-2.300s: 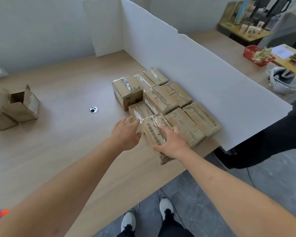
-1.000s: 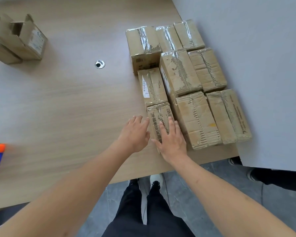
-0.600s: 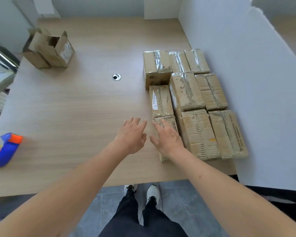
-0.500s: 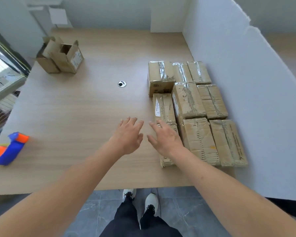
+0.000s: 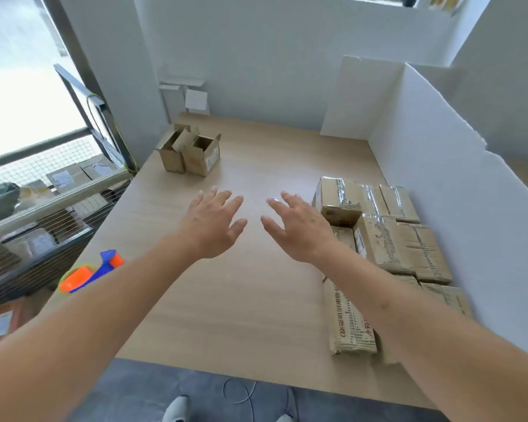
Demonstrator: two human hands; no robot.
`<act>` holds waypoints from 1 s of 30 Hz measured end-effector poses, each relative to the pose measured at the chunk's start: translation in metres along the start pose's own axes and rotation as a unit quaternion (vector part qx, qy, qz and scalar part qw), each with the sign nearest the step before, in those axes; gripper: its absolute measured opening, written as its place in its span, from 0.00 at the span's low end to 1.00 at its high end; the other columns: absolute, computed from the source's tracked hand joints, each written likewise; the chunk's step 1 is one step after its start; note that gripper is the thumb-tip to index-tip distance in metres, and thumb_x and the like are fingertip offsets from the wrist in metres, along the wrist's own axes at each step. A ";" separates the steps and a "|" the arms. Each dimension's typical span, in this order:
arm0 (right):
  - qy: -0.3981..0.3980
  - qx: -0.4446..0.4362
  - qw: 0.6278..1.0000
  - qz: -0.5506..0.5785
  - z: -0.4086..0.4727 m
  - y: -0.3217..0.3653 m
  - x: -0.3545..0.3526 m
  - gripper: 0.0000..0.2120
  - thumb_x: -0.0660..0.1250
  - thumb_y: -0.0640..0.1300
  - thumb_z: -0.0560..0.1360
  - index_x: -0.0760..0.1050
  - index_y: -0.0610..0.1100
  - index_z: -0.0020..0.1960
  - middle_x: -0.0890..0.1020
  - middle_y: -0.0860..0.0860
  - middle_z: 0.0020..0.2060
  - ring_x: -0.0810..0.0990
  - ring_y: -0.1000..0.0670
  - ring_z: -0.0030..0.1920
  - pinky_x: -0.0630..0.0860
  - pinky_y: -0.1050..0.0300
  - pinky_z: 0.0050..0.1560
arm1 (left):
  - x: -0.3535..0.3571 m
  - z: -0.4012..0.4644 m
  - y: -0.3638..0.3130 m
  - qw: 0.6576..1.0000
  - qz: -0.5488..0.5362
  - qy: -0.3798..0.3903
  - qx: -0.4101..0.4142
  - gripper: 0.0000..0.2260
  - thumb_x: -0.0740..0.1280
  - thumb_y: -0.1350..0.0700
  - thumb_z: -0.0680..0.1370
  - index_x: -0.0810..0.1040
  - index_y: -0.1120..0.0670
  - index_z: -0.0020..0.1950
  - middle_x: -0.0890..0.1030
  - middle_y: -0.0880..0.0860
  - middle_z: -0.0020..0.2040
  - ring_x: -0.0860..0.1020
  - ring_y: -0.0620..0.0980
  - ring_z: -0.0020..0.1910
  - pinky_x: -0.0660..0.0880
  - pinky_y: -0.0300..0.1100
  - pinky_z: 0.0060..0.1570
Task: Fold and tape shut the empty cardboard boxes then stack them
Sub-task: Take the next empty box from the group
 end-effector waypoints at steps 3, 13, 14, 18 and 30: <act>-0.019 -0.012 1.000 -0.002 0.024 0.052 -0.010 0.29 0.51 0.64 0.83 0.61 0.53 0.80 0.59 0.47 0.81 0.54 0.44 0.82 0.55 0.45 0.79 | -0.032 -0.003 0.043 1.000 -0.014 -0.022 0.003 0.27 0.55 0.42 0.85 0.60 0.51 0.82 0.61 0.55 0.81 0.54 0.60 0.82 0.50 0.56 0.79; -0.036 0.022 0.999 0.009 0.105 0.199 0.011 0.27 0.53 0.63 0.83 0.67 0.52 0.77 0.63 0.47 0.80 0.60 0.46 0.79 0.60 0.47 0.75 | -0.087 -0.005 0.219 0.999 0.023 -0.021 0.032 0.27 0.56 0.42 0.84 0.61 0.51 0.82 0.63 0.54 0.81 0.58 0.58 0.81 0.54 0.56 0.79; -0.032 0.026 0.999 0.012 0.112 0.208 0.016 0.27 0.53 0.63 0.83 0.67 0.52 0.77 0.63 0.48 0.80 0.61 0.46 0.79 0.60 0.47 0.75 | -0.088 -0.003 0.233 0.999 0.026 -0.018 0.032 0.27 0.56 0.42 0.84 0.61 0.51 0.82 0.63 0.54 0.81 0.58 0.58 0.81 0.54 0.57 0.79; -0.017 0.039 0.999 0.015 0.145 0.226 0.034 0.27 0.54 0.62 0.83 0.67 0.53 0.78 0.64 0.48 0.79 0.63 0.46 0.78 0.62 0.47 0.74 | -0.088 0.012 0.276 0.999 0.023 -0.012 0.033 0.27 0.58 0.43 0.84 0.61 0.51 0.82 0.63 0.54 0.81 0.58 0.58 0.81 0.56 0.57 0.79; 0.034 0.048 0.998 0.029 0.293 0.214 0.089 0.26 0.54 0.62 0.83 0.71 0.50 0.74 0.74 0.49 0.68 0.73 0.44 0.68 0.73 0.43 0.65 | -0.040 0.128 0.347 0.999 0.002 0.029 0.032 0.25 0.59 0.46 0.84 0.65 0.53 0.80 0.67 0.56 0.79 0.62 0.57 0.79 0.57 0.56 0.78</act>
Point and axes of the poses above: each hand's wrist, its own z-axis towards the middle knuckle, its own x-axis out of the palm, y = z × x, the point moved 9 cm from there along z, towards the middle knuckle
